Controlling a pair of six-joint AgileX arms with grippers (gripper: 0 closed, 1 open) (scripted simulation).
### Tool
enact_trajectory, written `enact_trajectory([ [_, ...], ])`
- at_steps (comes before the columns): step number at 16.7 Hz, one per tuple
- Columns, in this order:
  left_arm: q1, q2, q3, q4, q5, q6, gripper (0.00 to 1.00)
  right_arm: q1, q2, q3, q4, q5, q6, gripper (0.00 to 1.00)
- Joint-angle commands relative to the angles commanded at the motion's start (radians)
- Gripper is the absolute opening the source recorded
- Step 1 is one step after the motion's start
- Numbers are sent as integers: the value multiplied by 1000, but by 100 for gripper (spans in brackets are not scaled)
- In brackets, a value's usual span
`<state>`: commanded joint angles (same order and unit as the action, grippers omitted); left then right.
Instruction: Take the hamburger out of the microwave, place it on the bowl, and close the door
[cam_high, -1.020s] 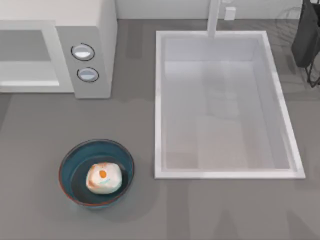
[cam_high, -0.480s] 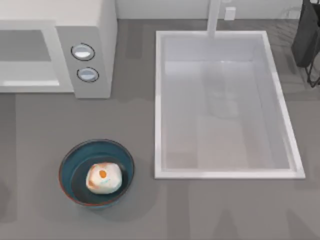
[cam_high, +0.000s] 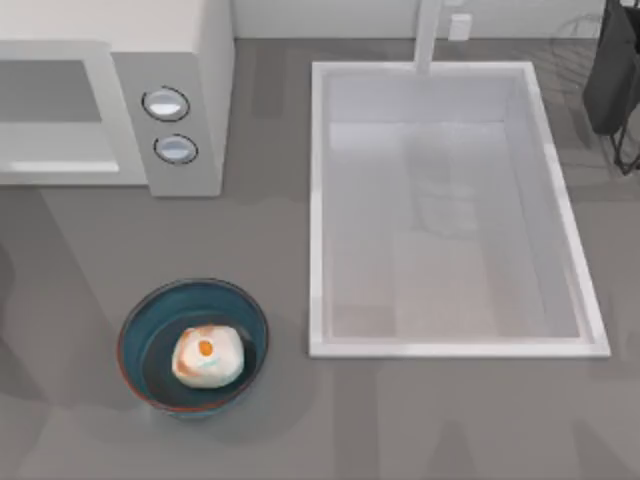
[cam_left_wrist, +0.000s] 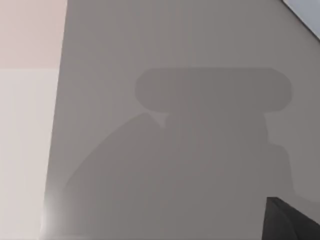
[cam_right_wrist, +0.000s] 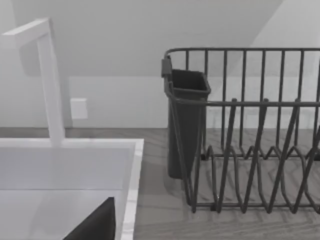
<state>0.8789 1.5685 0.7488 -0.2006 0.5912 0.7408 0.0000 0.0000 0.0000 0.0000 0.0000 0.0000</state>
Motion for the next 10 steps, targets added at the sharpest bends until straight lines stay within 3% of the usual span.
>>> enact_trajectory([
  [4,-34,-36,-39,14,-24,-39,0,0,0,0,0,0,0,100],
  [10,-273,-284,-255,93,-156,-261,0,0,0,0,0,0,0,100],
])
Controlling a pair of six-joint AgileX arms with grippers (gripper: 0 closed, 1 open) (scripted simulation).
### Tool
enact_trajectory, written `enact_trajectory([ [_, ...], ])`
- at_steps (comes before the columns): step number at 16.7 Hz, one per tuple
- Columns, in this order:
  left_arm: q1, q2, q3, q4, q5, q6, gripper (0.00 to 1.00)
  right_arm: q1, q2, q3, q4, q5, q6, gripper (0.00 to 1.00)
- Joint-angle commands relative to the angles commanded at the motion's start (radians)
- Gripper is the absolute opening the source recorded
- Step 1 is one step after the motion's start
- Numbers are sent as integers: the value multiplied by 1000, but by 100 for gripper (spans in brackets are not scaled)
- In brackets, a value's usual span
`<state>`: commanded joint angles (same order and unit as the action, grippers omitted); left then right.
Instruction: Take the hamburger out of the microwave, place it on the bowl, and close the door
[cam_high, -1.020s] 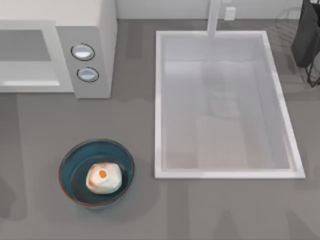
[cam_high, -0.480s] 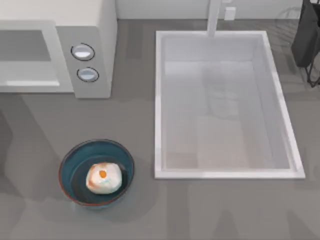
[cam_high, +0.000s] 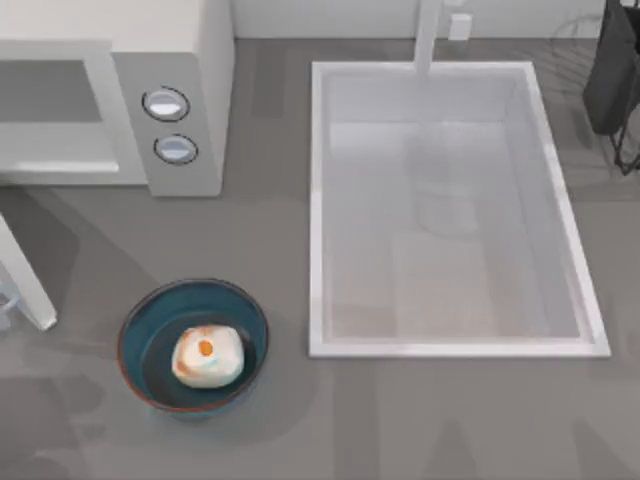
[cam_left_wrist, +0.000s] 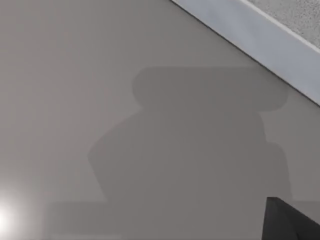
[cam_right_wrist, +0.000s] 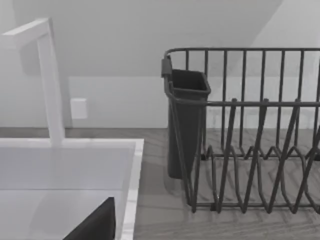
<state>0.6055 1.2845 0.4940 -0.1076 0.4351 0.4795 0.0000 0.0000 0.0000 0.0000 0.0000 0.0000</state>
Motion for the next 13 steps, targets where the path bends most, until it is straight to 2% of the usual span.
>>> enact_trajectory([
  [6,-25,-23,-24,9,-17,-28,0,0,0,0,0,0,0,100],
  [8,-60,-37,-34,11,-44,-59,0,0,0,0,0,0,0,100],
  [10,-135,-66,-52,14,-96,-117,0,0,0,0,0,0,0,100],
  [13,-302,-125,-89,20,-198,-233,0,0,0,0,0,0,0,100],
])
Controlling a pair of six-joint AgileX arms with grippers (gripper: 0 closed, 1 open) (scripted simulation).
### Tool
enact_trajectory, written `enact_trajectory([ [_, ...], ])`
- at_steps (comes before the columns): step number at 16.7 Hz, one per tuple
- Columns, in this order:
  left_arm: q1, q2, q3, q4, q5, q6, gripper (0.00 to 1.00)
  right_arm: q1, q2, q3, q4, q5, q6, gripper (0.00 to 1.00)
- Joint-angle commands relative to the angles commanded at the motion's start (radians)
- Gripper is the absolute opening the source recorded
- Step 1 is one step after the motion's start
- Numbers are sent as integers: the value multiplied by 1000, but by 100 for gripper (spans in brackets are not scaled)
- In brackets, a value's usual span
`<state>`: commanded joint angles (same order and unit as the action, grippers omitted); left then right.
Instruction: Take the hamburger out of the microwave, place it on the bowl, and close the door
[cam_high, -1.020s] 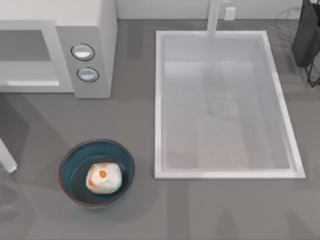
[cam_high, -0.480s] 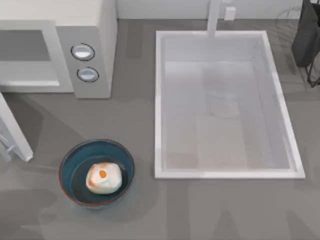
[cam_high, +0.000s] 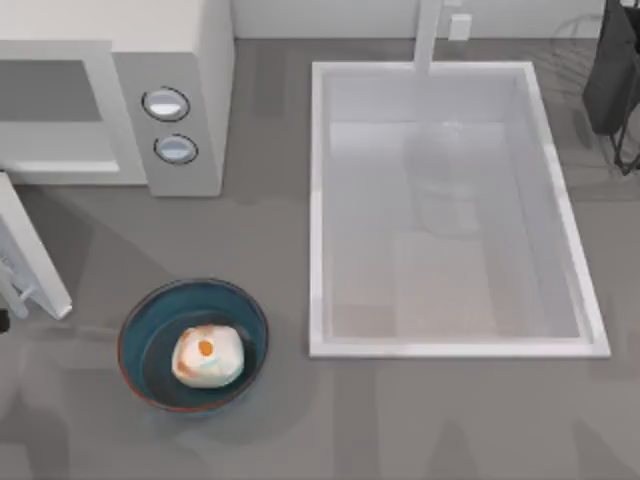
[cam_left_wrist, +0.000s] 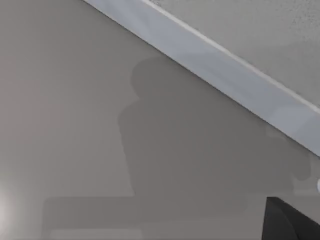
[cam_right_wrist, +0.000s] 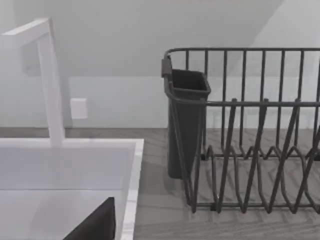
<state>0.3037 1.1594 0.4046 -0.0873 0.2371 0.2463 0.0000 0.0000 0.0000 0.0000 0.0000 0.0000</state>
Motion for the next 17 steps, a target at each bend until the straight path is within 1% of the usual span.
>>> enact_trajectory([
  [3,-158,-63,-38,7,-102,-117,0,0,0,0,0,0,0,100],
  [5,-216,-93,-57,10,-149,-169,0,0,0,0,0,0,0,100],
  [7,-231,-103,-62,11,-163,-184,0,0,0,0,0,0,0,100],
  [12,-229,-82,-46,18,-160,-184,0,0,0,0,0,0,0,100],
  [14,-233,-24,-6,44,-162,-187,0,0,0,0,0,0,0,100],
  [17,-244,137,82,102,-168,-192,0,0,0,0,0,0,0,100],
])
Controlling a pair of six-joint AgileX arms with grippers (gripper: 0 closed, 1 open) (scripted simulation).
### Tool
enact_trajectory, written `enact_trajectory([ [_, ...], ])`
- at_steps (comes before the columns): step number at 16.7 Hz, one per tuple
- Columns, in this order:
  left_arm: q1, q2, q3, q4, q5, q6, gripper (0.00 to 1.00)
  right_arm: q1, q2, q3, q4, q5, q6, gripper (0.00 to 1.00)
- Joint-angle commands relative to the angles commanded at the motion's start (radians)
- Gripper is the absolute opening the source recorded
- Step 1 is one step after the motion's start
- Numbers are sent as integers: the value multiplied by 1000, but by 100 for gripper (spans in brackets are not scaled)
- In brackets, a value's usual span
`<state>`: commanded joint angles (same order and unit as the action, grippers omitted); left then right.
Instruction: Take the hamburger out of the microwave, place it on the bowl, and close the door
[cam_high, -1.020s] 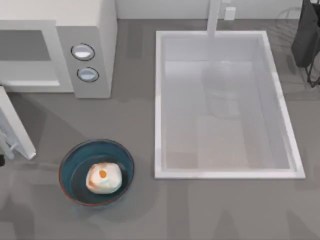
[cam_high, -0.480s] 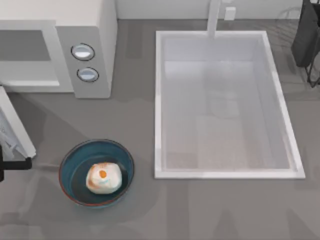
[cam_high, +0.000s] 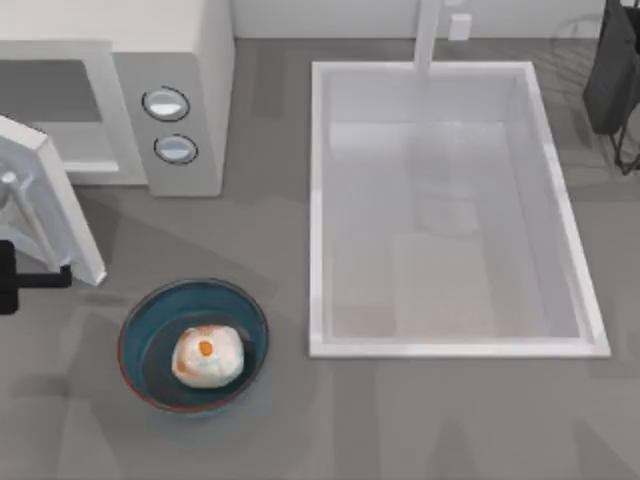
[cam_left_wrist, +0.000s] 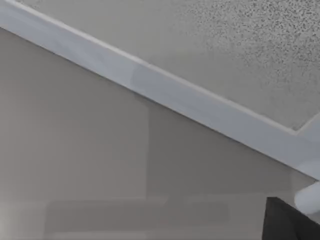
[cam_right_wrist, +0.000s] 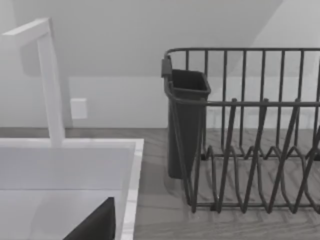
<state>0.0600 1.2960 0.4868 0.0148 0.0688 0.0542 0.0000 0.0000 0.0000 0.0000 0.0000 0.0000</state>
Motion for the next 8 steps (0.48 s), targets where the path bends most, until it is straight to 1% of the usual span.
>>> enact_trajectory([
  [4,-17,211,116,83,-10,-9,0,0,0,0,0,0,0,100],
  [8,-23,272,161,116,-15,-13,0,0,0,0,0,0,0,100],
])
